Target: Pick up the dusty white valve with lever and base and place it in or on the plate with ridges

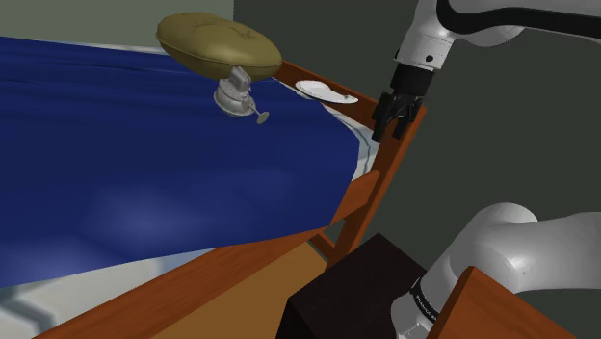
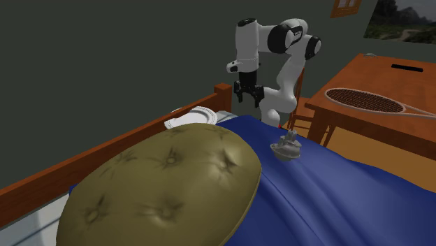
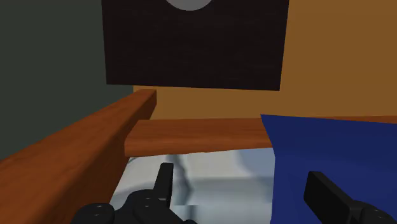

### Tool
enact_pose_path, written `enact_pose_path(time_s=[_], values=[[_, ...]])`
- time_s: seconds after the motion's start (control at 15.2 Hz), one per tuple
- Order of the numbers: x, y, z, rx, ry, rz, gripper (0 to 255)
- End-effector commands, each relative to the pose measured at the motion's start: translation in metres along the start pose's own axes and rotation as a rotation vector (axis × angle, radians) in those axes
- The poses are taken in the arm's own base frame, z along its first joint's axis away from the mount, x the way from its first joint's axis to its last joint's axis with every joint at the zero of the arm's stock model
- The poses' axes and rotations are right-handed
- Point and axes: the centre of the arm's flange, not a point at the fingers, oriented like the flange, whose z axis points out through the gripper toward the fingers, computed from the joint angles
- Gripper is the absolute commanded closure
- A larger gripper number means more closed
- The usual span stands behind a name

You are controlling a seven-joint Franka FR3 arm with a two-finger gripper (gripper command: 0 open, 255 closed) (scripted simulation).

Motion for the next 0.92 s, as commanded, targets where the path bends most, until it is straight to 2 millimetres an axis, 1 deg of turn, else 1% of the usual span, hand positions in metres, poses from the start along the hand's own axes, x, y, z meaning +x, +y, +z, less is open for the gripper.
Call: enact_pose_path(time_s=[0.0,0.46,0.86], values=[[0.000,0.000,0.000,0.000,0.000,0.000,0],[0.040,-0.078,-0.020,-0.022,0.069,-0.047,0],[0.071,-0.146,-0.037,-0.041,0.128,-0.086,0]])
